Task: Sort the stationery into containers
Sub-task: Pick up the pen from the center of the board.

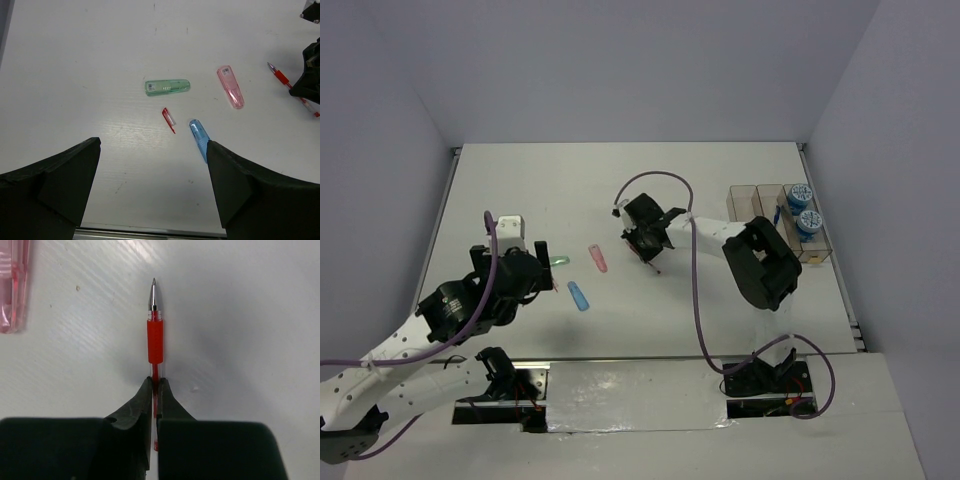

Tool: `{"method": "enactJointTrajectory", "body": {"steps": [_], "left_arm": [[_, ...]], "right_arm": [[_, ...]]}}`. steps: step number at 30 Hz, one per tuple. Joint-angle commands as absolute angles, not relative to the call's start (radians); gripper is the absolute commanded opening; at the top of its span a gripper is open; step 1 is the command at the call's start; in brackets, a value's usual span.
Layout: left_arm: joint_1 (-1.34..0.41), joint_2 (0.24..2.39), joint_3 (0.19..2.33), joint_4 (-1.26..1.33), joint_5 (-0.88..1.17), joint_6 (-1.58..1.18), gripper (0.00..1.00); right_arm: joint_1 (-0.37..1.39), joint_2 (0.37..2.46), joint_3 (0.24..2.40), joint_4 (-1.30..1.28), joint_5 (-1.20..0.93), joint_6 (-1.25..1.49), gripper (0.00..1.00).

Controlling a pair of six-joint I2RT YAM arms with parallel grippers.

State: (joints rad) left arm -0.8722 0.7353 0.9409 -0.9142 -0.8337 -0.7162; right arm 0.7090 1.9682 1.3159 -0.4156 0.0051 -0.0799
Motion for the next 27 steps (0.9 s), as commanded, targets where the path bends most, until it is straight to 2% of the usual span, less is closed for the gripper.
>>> {"method": "enactJointTrajectory", "body": {"steps": [1,4,7,9,12,13,16,22,27], "left_arm": [[-0.865,0.735,0.985,-0.948,-0.880,-0.784,0.99],[-0.864,0.768,1.006,-1.071,-0.891,-1.033,0.99],[-0.858,0.807,0.950,-1.031,-0.881,-1.205,0.99],[-0.815,0.868,0.919,-0.988,-0.870,-1.247,0.99],[-0.717,0.988,0.890,-0.892,-0.781,-1.194,0.99],[-0.631,1.021,0.884,-0.827,-0.690,-1.152,0.99],[-0.540,1.141,0.865,-0.756,-0.621,-1.123,0.99],[-0.466,1.366,0.911,-0.667,-0.534,-1.098,0.99],[-0.465,1.425,0.891,-0.623,-0.492,-1.098,0.98]], "right_arm": [[0.726,1.871,1.221,-0.390,-0.002,0.026,0.00],[0.735,1.707,1.116,-0.280,-0.038,0.165,0.00],[0.771,1.573,1.062,-0.279,-0.003,0.277,0.00],[0.813,1.496,1.054,-0.323,0.093,0.302,0.00],[0.888,1.433,1.049,-0.373,0.184,0.336,0.00],[0.900,1.390,1.037,-0.391,0.208,0.344,0.00],[0.925,1.294,0.985,-0.385,0.210,0.374,0.00],[0.966,1.169,0.893,-0.356,0.170,0.394,0.00],[0.973,1.132,0.842,-0.342,0.170,0.385,0.00]]}}
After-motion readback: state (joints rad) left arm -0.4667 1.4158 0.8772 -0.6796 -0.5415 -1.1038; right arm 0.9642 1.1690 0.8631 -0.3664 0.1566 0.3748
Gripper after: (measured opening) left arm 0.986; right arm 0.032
